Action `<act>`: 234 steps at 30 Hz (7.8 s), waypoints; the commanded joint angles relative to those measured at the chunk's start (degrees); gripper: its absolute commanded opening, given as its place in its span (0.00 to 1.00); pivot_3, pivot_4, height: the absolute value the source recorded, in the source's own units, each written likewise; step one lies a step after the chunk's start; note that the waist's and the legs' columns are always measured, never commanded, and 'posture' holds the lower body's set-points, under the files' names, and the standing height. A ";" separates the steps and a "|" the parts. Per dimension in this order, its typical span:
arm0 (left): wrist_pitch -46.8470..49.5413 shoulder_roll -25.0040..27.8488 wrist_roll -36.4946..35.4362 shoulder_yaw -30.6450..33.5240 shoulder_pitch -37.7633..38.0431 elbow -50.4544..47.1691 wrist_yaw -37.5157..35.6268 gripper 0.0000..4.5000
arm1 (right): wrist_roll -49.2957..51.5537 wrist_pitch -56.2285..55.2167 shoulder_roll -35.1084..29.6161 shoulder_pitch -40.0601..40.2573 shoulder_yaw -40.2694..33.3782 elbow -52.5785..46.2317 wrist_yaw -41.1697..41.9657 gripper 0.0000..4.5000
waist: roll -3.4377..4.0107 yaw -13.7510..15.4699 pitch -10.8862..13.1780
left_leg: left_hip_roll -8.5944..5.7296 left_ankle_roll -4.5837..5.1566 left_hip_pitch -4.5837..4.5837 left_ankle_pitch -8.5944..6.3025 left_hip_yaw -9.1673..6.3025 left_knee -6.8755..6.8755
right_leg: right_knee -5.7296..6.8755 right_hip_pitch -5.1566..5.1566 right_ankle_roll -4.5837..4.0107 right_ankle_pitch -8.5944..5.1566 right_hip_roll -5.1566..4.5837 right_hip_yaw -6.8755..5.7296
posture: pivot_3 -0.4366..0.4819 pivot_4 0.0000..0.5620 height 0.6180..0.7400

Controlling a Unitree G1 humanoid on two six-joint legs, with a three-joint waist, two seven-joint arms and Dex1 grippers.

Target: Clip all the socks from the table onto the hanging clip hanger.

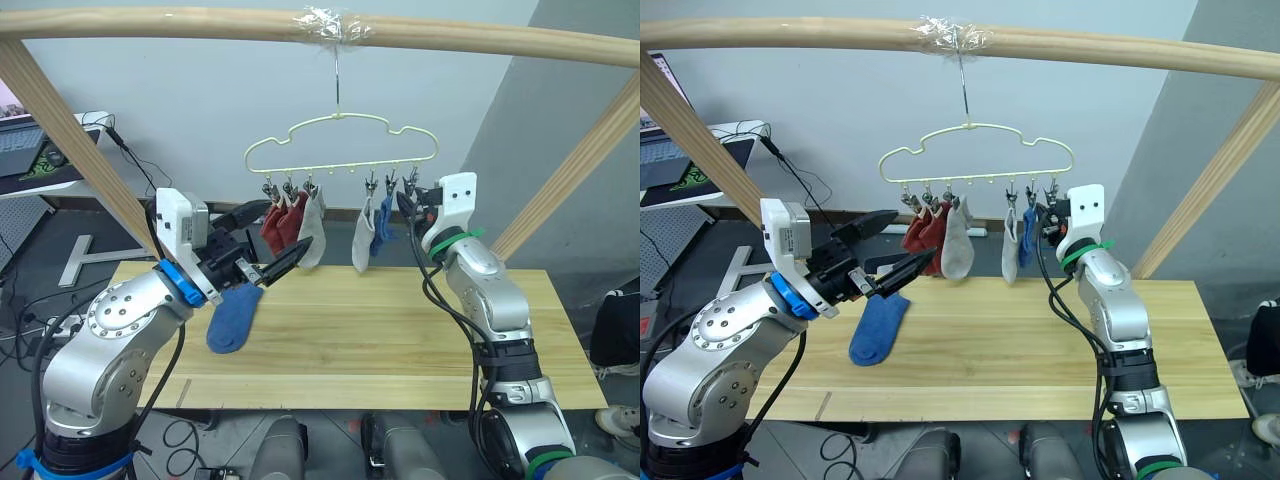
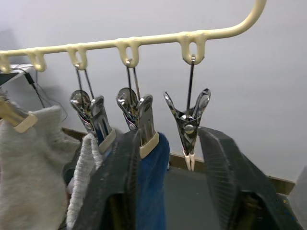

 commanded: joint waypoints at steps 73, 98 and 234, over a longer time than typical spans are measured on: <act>-8.99 -0.85 13.01 -0.15 14.64 14.34 3.83 1.00 | 3.16 2.58 -1.14 -8.71 -3.50 5.47 4.22 0.00 | 0.33 -0.10 -0.19 | 0.04 0.01 0.19 0.00 0.06 -0.18 | 0.03 -0.01 -0.02 0.01 -0.02 0.12 | 0.61 0.31 1.00; -28.81 -9.88 26.14 -2.72 -6.78 69.57 3.60 1.00 | 11.66 22.90 -2.31 -9.12 -8.04 -3.96 1.06 0.00 | 0.34 0.28 -0.16 | 0.00 0.23 -0.09 0.13 0.03 -0.09 | -0.04 -0.08 -0.05 0.10 -0.06 -0.14 | 0.54 0.38 1.00; -8.44 2.33 15.34 6.75 5.70 25.71 -9.47 0.99 | 25.13 31.08 -31.95 8.43 -11.37 -21.72 22.02 1.00 | 0.57 -3.22 0.15 | 0.09 0.31 -0.27 0.12 0.15 -0.30 | -0.34 -0.29 0.36 -0.16 0.29 -0.04 | 0.51 0.33 1.00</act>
